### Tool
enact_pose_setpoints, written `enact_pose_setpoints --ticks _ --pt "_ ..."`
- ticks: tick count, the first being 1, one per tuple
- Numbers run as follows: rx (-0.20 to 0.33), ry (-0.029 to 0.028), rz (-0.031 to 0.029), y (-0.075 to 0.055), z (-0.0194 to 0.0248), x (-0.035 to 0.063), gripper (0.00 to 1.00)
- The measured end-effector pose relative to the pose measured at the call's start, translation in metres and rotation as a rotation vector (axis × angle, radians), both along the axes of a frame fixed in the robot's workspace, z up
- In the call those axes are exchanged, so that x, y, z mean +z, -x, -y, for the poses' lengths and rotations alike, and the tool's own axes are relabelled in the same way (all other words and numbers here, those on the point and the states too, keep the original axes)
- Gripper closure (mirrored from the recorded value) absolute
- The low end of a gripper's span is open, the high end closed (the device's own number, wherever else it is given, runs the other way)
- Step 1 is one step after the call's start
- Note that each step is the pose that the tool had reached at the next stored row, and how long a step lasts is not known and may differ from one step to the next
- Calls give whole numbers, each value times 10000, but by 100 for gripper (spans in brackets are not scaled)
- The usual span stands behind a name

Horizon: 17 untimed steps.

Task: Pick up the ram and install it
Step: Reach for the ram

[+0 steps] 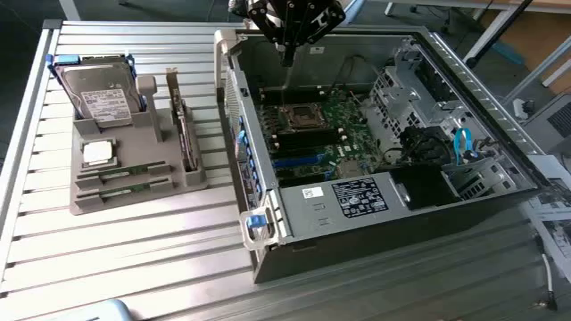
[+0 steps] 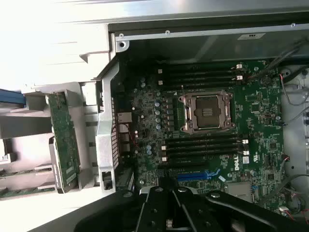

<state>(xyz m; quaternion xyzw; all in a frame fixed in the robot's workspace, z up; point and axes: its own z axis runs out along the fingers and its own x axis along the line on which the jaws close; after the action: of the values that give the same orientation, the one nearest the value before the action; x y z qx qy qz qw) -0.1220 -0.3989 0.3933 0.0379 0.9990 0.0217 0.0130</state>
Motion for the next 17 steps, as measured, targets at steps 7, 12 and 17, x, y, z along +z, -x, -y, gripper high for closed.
enact_pose_setpoints --ticks 7,12,17 --pt "0 0 0 0 0 0 89" --pt "-1 0 0 9 0 0 89" --pt "0 -1 1 52 0 0 89"
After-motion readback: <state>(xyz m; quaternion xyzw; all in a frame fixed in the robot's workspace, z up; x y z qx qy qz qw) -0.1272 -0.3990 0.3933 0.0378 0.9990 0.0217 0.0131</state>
